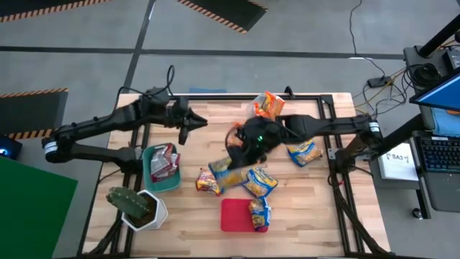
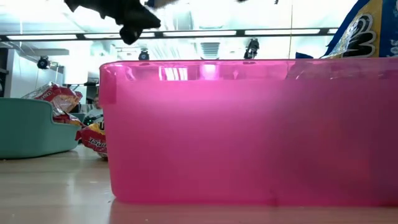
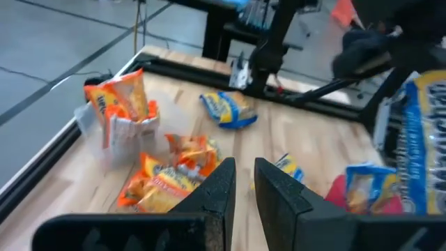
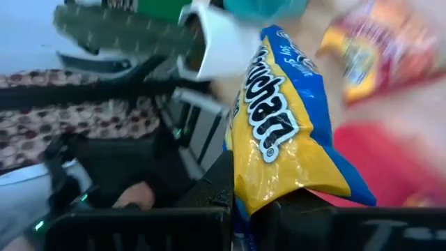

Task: Sort Maruchan noodles
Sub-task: Put the top left blue noodle pack into the red bin

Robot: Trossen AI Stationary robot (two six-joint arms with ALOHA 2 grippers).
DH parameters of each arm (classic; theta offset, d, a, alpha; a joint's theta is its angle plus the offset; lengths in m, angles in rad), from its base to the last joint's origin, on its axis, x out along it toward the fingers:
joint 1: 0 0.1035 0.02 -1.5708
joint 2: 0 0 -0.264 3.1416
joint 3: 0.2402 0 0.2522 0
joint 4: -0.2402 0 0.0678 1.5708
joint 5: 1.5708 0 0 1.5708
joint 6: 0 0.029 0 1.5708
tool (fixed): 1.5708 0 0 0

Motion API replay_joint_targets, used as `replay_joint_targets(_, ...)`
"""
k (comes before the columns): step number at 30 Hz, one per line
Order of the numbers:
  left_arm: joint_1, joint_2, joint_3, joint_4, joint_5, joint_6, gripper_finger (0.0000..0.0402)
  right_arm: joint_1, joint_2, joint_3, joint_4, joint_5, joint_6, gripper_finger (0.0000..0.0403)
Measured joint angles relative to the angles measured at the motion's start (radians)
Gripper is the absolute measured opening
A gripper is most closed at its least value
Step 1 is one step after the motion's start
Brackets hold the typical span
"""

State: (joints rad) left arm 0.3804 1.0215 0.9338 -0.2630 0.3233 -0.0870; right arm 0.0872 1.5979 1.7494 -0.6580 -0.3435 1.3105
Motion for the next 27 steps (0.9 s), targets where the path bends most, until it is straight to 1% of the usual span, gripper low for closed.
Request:
replay_joint_targets(6, -0.084, -0.018, 0.0, 0.039, 0.0, -0.073, 0.0037, 0.147, 0.024, 0.052, 0.004, 0.011, 0.157, 0.0012)
replay_joint_targets(13, -0.241, -0.016, 0.0, 0.066, -0.005, -0.148, 0.0037, 0.286, 0.081, 0.059, -0.085, 0.052, 0.317, 0.0012)
replay_joint_targets(16, -0.308, -0.018, 0.001, 0.071, -0.057, -0.191, 0.0037, 0.31, 0.101, 0.059, -0.156, 0.06, 0.348, 0.0012)
replay_joint_targets(19, -0.375, -0.019, 0.001, 0.071, -0.117, -0.214, 0.0037, 0.319, 0.108, 0.059, -0.226, 0.091, 0.367, 0.0012)
replay_joint_targets(23, -0.445, -0.018, 0.001, 0.071, -0.147, -0.225, 0.0037, 0.319, 0.108, 0.059, -0.326, 0.127, 0.394, 0.0012)
replay_joint_targets(27, -0.49, -0.015, 0.001, 0.069, -0.194, -0.241, 0.0037, 0.319, 0.108, 0.051, -0.379, 0.206, 0.421, 0.0012)
